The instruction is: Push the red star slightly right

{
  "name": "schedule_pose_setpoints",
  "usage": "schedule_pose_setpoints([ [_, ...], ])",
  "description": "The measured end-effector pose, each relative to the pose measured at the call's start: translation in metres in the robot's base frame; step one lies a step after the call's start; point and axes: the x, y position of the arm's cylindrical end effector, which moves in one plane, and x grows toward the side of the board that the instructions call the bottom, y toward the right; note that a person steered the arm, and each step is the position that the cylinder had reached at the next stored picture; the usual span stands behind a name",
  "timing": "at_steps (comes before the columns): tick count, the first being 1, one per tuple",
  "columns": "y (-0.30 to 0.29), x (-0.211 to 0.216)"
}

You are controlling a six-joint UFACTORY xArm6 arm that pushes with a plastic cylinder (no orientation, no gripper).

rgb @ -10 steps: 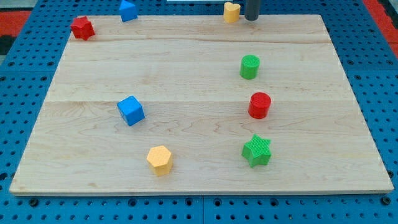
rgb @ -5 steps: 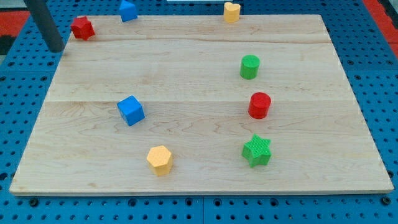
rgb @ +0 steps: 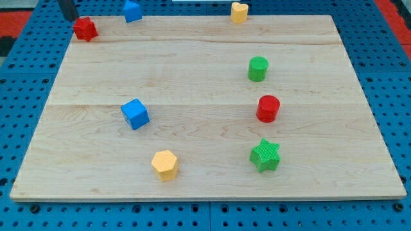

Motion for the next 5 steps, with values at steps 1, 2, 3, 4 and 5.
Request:
schedule_pose_setpoints([
  [1, 0.002, 0.024],
  [2, 0.029, 0.025],
  [3, 0.064, 0.026],
  [4, 0.102, 0.030],
  [5, 0.120, 0.044],
])
